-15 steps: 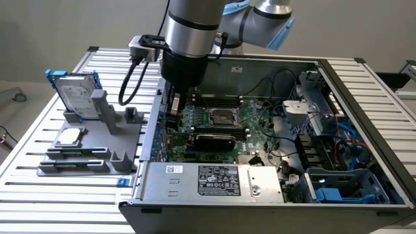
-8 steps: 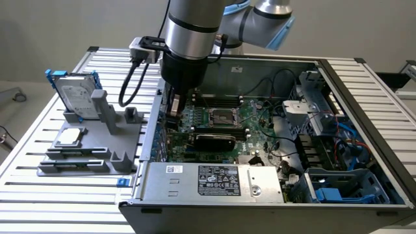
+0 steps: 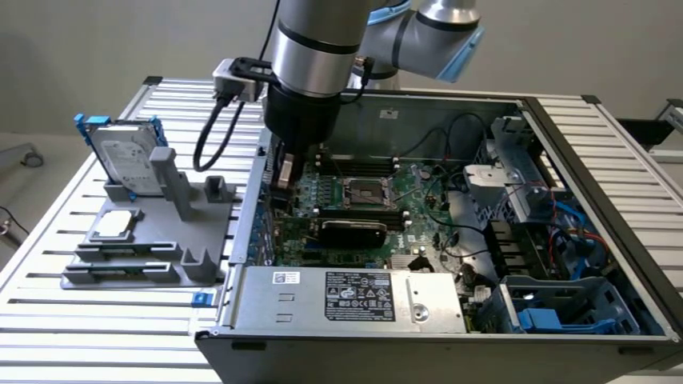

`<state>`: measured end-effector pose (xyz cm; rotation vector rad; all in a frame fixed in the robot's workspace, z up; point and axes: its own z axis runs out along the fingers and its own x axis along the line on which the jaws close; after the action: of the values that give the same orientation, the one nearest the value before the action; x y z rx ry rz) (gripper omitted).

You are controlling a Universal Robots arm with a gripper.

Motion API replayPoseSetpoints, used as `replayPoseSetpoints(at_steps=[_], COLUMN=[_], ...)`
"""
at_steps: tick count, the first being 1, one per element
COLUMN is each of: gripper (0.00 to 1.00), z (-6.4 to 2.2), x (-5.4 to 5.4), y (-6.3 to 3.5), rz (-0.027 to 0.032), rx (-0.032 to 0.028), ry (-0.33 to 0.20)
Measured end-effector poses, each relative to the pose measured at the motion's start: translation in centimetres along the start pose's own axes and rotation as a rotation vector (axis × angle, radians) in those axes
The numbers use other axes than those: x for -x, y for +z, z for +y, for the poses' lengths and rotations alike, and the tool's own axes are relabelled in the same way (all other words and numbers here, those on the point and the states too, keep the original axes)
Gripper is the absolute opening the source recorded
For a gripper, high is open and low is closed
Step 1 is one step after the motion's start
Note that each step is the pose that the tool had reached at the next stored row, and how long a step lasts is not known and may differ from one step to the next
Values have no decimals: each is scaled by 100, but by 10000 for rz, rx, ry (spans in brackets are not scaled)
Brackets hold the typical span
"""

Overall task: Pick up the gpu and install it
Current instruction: 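Press down on the gpu until it lock into place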

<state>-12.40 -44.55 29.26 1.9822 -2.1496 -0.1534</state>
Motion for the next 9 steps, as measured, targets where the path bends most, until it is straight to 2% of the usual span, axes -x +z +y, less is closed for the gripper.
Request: replayPoseSetpoints(at_steps=[6,9], gripper=[11,11], z=[0,0], x=[13,15], y=[1,1], rz=[-39,-51], rx=[150,197], ry=[221,288])
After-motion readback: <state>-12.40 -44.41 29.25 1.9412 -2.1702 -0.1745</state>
